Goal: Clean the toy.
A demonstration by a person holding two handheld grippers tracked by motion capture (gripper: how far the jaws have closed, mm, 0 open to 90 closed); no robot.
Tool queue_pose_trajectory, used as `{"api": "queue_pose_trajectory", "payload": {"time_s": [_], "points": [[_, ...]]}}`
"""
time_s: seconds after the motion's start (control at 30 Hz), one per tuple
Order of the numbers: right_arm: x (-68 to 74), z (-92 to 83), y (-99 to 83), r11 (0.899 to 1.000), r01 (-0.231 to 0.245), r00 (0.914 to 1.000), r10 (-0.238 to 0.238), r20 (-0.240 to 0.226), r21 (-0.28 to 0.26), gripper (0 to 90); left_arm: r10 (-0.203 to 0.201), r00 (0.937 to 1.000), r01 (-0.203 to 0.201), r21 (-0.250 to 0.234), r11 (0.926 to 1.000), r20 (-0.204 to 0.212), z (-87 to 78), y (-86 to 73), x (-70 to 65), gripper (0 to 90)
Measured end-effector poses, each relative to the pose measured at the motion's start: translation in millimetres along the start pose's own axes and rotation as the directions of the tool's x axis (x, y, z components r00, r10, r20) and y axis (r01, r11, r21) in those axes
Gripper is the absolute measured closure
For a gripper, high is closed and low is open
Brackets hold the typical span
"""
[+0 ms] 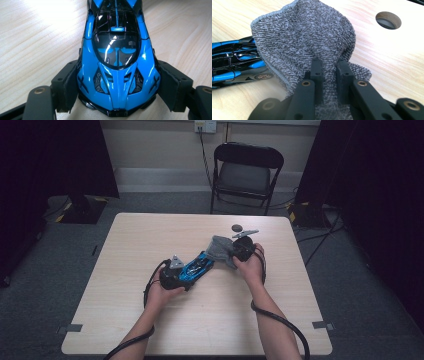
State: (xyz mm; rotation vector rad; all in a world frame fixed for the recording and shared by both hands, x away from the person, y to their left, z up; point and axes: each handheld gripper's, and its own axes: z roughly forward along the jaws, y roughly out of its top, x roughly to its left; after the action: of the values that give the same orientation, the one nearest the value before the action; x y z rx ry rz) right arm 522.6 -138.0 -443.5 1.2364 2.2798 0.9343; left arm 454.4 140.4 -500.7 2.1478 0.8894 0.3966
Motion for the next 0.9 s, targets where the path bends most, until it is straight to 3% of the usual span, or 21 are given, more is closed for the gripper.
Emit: {"api": "queue_pose_trajectory", "payload": {"time_s": [0.47, 0.9], "points": [[-15.4, -12.5, -7.0, 1.0, -0.025, 0.9994, 0.025, 0.024, -0.018, 79.0, 0.001, 1.0, -0.001, 0.0, 1.0, 0.0, 0.0, 0.0, 0.1, 25.8], [-24.8, -29.2, -2.8, 0.999, -0.03, 0.9988, 0.032, 0.037, -0.045, 79.0, -0.001, 1.0, 0.001, 0.0, 1.0, 0.001, 0.0, 0.0, 0.0, 25.9]]}}
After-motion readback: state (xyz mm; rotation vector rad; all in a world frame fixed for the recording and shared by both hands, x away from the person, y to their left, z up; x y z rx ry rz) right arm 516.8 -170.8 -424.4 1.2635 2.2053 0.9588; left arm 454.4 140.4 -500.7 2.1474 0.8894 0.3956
